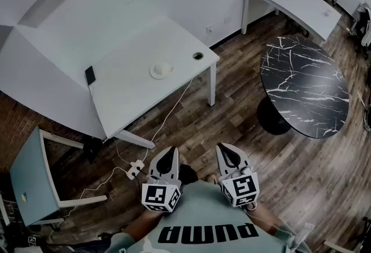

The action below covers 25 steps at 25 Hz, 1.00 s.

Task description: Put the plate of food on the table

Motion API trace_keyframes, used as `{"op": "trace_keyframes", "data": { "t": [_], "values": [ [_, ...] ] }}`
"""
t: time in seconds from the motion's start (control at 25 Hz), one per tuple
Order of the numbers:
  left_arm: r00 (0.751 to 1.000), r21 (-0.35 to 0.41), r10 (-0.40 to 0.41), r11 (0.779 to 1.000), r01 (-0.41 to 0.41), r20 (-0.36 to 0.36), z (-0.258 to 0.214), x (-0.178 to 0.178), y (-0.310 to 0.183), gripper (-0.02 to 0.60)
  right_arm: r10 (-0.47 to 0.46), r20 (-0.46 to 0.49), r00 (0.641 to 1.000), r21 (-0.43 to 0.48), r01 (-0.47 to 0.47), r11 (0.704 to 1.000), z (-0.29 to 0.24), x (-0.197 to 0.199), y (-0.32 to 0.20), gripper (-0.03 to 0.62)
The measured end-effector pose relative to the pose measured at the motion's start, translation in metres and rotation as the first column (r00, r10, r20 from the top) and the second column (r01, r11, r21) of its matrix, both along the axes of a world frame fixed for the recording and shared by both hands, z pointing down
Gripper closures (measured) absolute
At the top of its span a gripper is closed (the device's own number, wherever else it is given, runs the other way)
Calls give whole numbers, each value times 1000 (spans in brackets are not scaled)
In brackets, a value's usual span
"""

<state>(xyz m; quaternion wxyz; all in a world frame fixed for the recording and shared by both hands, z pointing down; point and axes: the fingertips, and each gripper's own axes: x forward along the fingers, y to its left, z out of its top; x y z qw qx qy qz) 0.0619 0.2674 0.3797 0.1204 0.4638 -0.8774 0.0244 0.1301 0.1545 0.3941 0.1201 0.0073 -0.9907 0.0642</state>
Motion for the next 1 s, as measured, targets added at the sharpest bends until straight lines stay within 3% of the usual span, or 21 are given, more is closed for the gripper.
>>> {"op": "trace_keyframes", "data": {
  "t": [0.52,1.0],
  "values": [
    [998,2,47,999,-47,-38,14,-49,-35,575,22,-50,998,2,-22,1000,13,-50,-26,588],
    [995,5,52,999,-51,-86,24,-137,-56,575,44,-95,995,6,-43,999,18,-135,-48,587]
  ]
}}
